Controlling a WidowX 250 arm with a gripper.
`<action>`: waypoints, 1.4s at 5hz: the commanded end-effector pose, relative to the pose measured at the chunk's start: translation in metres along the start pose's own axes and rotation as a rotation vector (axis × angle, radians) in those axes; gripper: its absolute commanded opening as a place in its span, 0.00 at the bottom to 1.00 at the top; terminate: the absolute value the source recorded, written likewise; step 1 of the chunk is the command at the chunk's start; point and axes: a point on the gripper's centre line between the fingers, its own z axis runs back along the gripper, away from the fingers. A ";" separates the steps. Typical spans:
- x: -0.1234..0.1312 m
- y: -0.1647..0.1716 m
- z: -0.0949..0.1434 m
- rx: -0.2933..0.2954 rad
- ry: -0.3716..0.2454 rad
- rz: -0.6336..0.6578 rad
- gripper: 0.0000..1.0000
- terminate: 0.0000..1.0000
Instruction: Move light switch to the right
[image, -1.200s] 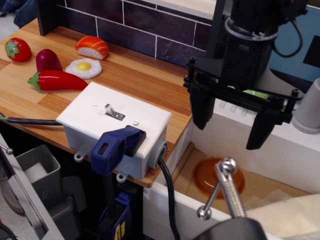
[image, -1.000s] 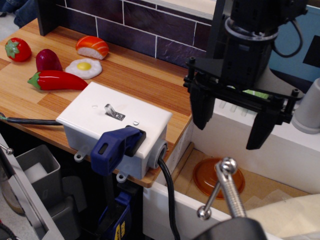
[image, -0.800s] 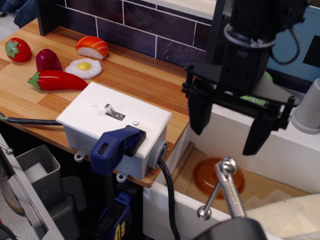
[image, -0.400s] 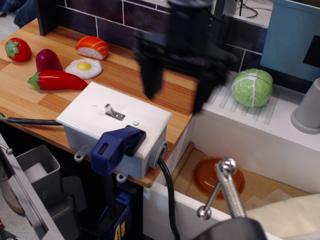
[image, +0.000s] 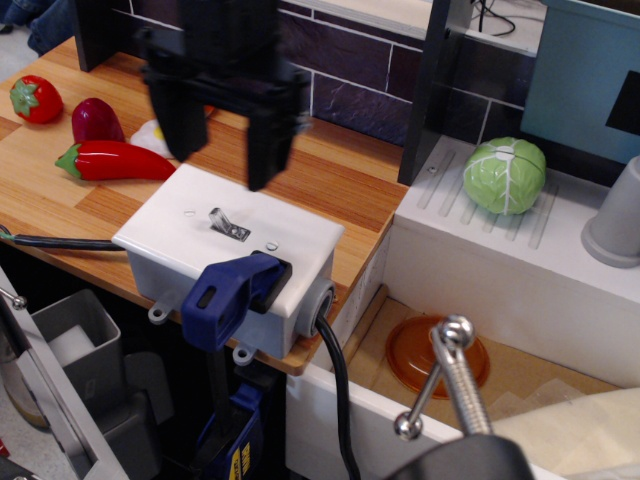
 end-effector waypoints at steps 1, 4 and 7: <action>-0.002 0.017 -0.013 0.084 -0.078 -0.043 1.00 0.00; -0.006 0.005 -0.045 0.085 -0.060 -0.031 1.00 0.00; 0.011 -0.009 -0.045 0.046 -0.044 0.002 1.00 0.00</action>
